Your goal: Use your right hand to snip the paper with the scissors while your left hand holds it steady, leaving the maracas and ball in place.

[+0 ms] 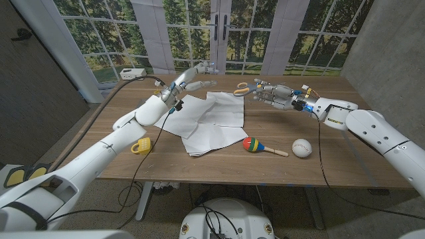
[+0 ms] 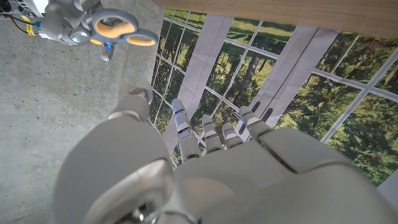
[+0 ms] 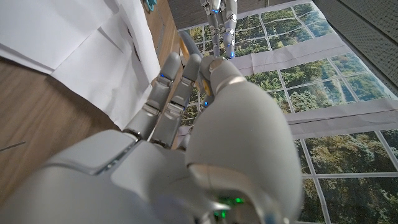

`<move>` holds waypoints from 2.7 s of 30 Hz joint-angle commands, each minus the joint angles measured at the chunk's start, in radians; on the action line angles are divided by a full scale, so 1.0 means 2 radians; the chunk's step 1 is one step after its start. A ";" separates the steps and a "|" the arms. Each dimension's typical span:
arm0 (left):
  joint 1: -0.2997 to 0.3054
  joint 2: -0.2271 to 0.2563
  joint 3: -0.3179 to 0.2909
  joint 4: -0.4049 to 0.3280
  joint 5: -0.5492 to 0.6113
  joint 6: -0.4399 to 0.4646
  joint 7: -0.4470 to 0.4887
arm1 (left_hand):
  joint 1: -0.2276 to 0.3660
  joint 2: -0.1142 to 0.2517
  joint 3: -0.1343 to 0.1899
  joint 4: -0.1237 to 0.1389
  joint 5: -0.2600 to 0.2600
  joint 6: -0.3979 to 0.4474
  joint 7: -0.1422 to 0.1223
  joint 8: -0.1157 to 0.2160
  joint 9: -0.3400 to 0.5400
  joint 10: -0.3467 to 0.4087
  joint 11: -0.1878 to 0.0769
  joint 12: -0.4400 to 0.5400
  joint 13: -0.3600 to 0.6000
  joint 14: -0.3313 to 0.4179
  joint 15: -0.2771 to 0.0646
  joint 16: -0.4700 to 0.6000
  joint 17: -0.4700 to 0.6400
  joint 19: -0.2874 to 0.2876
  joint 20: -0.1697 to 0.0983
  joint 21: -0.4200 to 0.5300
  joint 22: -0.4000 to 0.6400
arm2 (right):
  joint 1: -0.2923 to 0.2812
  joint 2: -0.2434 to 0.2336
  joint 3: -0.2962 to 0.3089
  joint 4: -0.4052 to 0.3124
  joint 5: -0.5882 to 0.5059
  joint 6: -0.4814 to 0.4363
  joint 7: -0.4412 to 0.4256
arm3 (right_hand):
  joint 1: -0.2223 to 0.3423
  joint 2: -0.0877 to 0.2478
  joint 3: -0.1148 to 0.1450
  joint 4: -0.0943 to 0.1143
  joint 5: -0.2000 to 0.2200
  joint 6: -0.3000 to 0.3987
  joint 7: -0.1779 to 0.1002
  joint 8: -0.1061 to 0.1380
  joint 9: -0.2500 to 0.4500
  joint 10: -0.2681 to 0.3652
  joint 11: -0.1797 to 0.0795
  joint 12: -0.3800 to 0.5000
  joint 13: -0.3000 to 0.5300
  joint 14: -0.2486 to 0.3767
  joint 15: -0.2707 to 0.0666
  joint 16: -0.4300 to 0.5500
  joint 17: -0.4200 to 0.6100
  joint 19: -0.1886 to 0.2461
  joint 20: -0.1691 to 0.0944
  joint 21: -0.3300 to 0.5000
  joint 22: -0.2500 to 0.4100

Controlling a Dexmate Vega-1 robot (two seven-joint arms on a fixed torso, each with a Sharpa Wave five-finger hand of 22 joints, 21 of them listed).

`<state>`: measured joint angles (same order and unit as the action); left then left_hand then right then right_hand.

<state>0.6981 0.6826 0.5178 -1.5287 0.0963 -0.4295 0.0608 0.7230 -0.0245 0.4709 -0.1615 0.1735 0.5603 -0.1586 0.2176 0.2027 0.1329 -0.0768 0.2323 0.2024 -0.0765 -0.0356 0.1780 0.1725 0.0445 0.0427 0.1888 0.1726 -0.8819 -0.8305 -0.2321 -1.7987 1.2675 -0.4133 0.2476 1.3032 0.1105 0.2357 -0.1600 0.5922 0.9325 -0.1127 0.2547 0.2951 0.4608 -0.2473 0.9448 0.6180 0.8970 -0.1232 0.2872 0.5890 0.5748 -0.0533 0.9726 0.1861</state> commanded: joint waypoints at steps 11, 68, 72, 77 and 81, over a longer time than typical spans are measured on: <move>-0.008 -0.006 0.009 0.007 -0.003 -0.014 -0.019 | 0.014 0.013 -0.001 0.002 0.002 0.030 0.007 0.010 0.003 0.004 0.003 0.002 0.001 0.001 -0.004 0.003 0.001 0.004 0.002 0.001 0.000 | 0.008 -0.003 -0.010 -0.005 -0.018 0.007 0.012 | 0.006 0.000 -0.003 0.001 0.004 0.005 -0.001 -0.003 0.004 0.044 0.042 0.002 0.054 0.006 -0.059 -0.006 0.002 -0.003 -0.036 0.009 -0.001; -0.025 -0.014 0.026 0.022 -0.008 -0.018 -0.054 | 0.011 0.008 -0.022 0.005 -0.001 0.033 0.013 -0.003 -0.001 0.011 -0.001 0.003 0.001 0.003 -0.008 0.002 0.001 0.004 -0.002 0.000 0.000 | 0.055 0.006 -0.048 0.007 -0.056 0.003 0.044 | 0.016 -0.003 -0.006 0.001 0.009 0.015 0.006 -0.017 0.005 0.048 0.042 0.001 0.053 0.011 -0.058 -0.012 0.015 -0.012 -0.036 0.031 -0.003; -0.028 -0.014 0.028 0.023 -0.007 -0.019 -0.057 | 0.010 0.008 -0.024 0.006 -0.001 0.041 0.016 -0.001 -0.001 0.011 0.000 0.003 0.001 0.003 -0.008 0.002 0.001 0.003 -0.002 0.000 0.000 | 0.059 0.006 -0.052 0.008 -0.062 0.004 0.048 | 0.016 -0.004 -0.007 0.001 0.009 0.016 0.007 -0.018 0.006 0.048 0.044 0.001 0.054 0.012 -0.058 -0.012 0.016 -0.012 -0.036 0.033 -0.003; -0.030 -0.016 0.030 0.027 -0.006 -0.020 -0.059 | 0.009 0.008 -0.026 0.007 -0.001 0.047 0.016 0.001 -0.001 0.013 -0.001 0.004 0.001 0.003 -0.008 0.003 0.001 0.003 -0.002 0.000 0.000 | 0.066 0.006 -0.057 0.009 -0.069 0.002 0.052 | 0.016 -0.004 -0.007 0.001 0.009 0.015 0.007 -0.019 0.006 0.048 0.043 0.001 0.054 0.012 -0.058 -0.013 0.016 -0.013 -0.036 0.035 -0.003; -0.031 -0.016 0.031 0.025 -0.003 -0.019 -0.059 | 0.009 0.009 -0.027 0.007 0.000 0.058 0.019 0.004 -0.001 0.013 -0.001 0.004 0.001 0.003 -0.007 0.002 0.001 0.003 -0.001 0.000 0.000 | 0.072 0.006 -0.060 0.011 -0.072 -0.002 0.055 | 0.017 -0.004 -0.007 0.001 0.010 0.016 0.006 -0.019 0.006 0.048 0.043 0.001 0.055 0.012 -0.058 -0.014 0.017 -0.013 -0.036 0.036 -0.003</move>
<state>0.6442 0.6534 0.5727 -1.4816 0.0803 -0.4712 -0.0492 0.7424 -0.0050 0.4236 -0.1471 0.1737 0.6596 -0.1233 0.2180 0.1999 0.1563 -0.0785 0.2383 0.2024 -0.0765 -0.0356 0.1780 0.1725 0.0444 0.0427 0.1887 0.1726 -0.7648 -0.8210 -0.3344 -1.7846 1.1440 -0.4056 0.3417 1.3285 0.1015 0.2222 -0.1570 0.6071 0.9575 -0.1020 0.2177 0.3043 0.4753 -0.2475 0.9419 0.6183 0.9131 -0.1249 0.2621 0.6202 0.5535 -0.0535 1.0376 0.1765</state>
